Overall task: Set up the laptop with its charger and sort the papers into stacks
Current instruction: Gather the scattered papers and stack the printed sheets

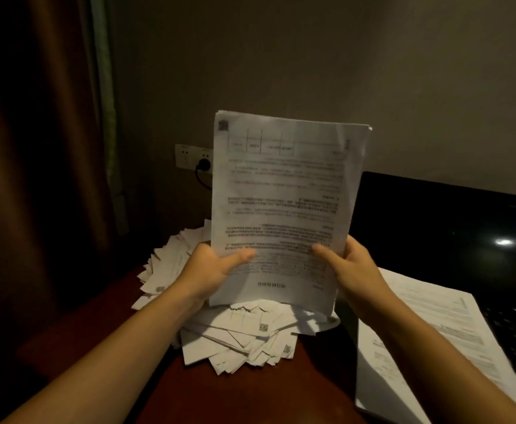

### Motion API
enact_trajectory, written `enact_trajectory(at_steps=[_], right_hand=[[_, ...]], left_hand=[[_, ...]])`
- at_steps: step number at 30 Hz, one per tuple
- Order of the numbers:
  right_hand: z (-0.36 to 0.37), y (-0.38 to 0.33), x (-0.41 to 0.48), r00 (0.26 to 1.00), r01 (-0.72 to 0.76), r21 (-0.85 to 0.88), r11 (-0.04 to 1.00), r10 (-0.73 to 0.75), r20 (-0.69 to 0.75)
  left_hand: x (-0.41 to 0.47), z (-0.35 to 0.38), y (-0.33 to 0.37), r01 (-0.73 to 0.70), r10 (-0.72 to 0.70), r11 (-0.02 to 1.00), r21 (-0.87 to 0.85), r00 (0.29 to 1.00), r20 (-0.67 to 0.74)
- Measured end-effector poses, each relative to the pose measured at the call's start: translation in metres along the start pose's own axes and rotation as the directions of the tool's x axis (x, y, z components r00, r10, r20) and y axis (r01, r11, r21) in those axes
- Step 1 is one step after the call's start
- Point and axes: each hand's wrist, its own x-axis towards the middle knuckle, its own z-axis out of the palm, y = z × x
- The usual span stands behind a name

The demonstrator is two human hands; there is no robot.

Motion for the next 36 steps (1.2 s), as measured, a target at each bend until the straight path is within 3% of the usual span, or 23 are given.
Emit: enact_trajectory(at_steps=[4, 8, 15, 17, 21, 25, 33, 36], right_hand=[[-0.031, -0.007, -0.009, 0.998, 0.054, 0.009, 0.998, -0.054, -0.014], [-0.080, -0.009, -0.029, 0.992, 0.041, 0.031, 0.999, -0.037, -0.122], [-0.162, 0.013, -0.079, 0.956, -0.106, -0.079, 0.991, 0.080, -0.281], [-0.180, 0.026, -0.090, 0.942, -0.148, -0.169, 0.975, 0.087, -0.324], [-0.202, 0.046, -0.106, 0.938, -0.198, -0.403, 0.894, 0.053, -0.342], [-0.206, 0.054, -0.107, 0.930, -0.259, -0.548, 0.795, 0.053, -0.363], [-0.204, 0.061, -0.107, 0.934, -0.354, -0.755, 0.553, 0.172, -0.312], [-0.198, 0.057, -0.107, 0.932, -0.360, -0.820, 0.445, 0.207, -0.296]], left_hand=[[0.000, 0.017, 0.013, -0.049, 0.048, 0.999, 0.007, 0.995, 0.093], [-0.007, 0.057, 0.026, -0.069, 0.073, 0.997, -0.027, 0.969, 0.235], [-0.016, 0.149, 0.019, 0.129, -0.095, 0.983, -0.129, 0.965, 0.243], [-0.019, 0.168, 0.012, 0.094, -0.073, 0.992, -0.078, 0.967, 0.244], [-0.039, 0.190, -0.006, -0.109, 0.052, 0.980, 0.167, 0.948, 0.314], [-0.047, 0.190, -0.020, -0.284, 0.088, 0.843, 0.458, 0.911, 0.402], [-0.053, 0.193, -0.012, -0.340, 0.074, 0.579, 0.741, 0.927, 0.368], [-0.054, 0.193, -0.013, -0.348, 0.038, 0.548, 0.761, 0.919, 0.393]])
